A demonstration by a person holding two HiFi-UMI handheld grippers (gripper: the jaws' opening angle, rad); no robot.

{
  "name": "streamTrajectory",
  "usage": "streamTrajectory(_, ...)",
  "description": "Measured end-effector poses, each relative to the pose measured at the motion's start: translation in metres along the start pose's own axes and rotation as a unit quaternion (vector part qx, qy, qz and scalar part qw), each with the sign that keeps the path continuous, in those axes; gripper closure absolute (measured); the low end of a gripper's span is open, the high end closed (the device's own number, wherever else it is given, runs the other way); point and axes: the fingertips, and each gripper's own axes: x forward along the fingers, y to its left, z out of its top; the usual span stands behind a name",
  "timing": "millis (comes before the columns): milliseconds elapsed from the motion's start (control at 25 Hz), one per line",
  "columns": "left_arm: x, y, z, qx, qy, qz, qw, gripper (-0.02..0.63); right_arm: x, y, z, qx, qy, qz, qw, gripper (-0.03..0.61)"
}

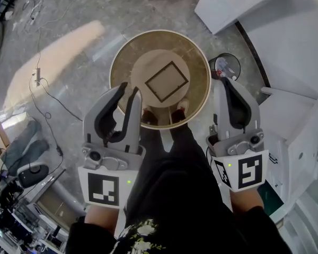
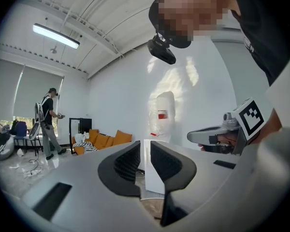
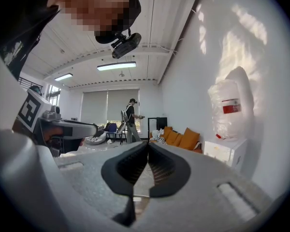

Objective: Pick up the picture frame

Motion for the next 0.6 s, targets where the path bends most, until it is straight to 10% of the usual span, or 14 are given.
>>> streamTrajectory(160,0.01,-0.004,-0.017,-0.001,0.015,-0.009,0.9998,0.532,0.005,0.002,-0.019,0.004,0.012,0.011,1.0,0.577)
streamTrajectory(240,0.011,-0.01,-0.027,-0.002,0.024,-0.01,0.9997,0.529,0.002,0.003,-0.032,0.016,0.022,0.022,0.999,0.428)
streamTrajectory(600,0.033,-0.015,-0.074,-0.015,0.051,-0.025,0.9983,0.528,0.014,-0.005,-0.085,0.022,0.057,0.024,0.998,0.43)
